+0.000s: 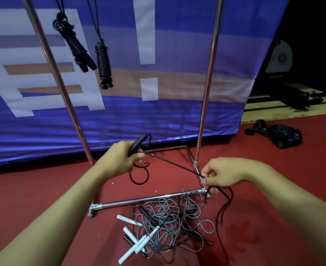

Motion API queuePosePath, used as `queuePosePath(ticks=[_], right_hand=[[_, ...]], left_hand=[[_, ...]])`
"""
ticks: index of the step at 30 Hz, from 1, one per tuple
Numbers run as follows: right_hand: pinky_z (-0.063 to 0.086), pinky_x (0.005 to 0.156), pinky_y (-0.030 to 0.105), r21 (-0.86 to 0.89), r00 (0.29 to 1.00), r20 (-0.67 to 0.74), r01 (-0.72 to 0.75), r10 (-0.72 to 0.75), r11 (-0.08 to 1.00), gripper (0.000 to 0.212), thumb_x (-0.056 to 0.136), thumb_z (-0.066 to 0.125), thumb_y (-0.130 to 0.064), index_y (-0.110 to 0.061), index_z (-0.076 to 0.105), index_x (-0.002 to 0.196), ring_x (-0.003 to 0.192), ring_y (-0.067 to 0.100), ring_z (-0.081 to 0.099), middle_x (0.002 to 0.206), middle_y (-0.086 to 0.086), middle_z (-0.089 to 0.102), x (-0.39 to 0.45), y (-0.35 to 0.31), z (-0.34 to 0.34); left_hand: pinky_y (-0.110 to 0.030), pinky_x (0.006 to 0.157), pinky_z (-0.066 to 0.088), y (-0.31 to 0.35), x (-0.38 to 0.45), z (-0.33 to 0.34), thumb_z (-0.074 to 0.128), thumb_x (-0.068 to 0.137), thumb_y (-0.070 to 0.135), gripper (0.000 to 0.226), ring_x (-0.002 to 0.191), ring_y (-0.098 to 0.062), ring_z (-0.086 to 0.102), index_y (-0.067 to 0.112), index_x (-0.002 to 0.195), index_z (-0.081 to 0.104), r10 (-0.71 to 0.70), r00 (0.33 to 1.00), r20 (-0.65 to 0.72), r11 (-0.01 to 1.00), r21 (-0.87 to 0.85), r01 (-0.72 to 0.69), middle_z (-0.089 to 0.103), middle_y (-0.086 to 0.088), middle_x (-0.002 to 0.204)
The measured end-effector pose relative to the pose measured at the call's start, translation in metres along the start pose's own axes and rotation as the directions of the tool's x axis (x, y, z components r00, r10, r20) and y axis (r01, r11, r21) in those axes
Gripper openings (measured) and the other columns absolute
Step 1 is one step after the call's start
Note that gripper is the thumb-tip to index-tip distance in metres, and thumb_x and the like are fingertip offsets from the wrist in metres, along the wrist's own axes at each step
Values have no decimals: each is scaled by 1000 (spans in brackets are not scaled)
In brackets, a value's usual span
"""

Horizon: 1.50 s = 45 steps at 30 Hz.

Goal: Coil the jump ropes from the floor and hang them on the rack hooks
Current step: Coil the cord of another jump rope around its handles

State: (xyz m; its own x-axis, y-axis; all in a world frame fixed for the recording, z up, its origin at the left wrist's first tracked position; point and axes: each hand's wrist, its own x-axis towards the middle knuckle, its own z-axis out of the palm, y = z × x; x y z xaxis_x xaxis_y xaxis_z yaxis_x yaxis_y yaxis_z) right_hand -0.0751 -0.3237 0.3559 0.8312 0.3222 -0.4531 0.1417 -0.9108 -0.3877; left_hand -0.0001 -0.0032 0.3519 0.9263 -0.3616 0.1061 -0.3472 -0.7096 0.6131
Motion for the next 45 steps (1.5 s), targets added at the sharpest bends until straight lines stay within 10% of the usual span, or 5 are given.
queuePosePath(ticks=[14,25,32,39,45], right_hand=[[38,62,15,37,877,-413,285,-245,958,27,106,52,-36,-32,65,82,61,3,47,65,-20,57,-4,-28,-11],[48,65,30,77,909,-390,192,-148,978,43,101,53,-54,-25,66,72,55,7,56,63,4,64,-4,-22,-17],[50,60,29,214,947,-303,174,-104,961,42,104,48,-49,-22,63,75,55,9,52,61,-11,52,-7,12,-12],[34,54,23,6,857,-434,310,-277,951,33,104,55,-36,-32,69,75,52,6,45,54,-12,51,7,-46,-8],[41,55,19,80,873,-460,223,-162,972,42,101,57,-49,-24,66,68,49,3,50,52,-8,57,-4,-25,-17]], left_hand=[[-26,44,39,32,-6,6,63,103,23,36,45,-15,43,35,137,63,58,996,60,934,-355,-33,73,3,80],[-21,43,32,42,-4,10,68,99,38,30,43,-17,44,14,81,68,103,993,56,919,-387,-74,66,-15,62],[-19,53,42,-4,-5,-19,72,96,34,21,57,-7,47,18,110,74,-29,1000,-2,988,-153,28,65,3,79],[-18,40,34,70,-17,29,72,96,33,22,44,-13,44,22,115,70,194,958,212,891,-446,-82,61,-1,67],[-19,42,35,45,1,18,70,98,36,24,41,-10,43,15,85,68,128,987,102,934,-346,-85,62,-4,61]])
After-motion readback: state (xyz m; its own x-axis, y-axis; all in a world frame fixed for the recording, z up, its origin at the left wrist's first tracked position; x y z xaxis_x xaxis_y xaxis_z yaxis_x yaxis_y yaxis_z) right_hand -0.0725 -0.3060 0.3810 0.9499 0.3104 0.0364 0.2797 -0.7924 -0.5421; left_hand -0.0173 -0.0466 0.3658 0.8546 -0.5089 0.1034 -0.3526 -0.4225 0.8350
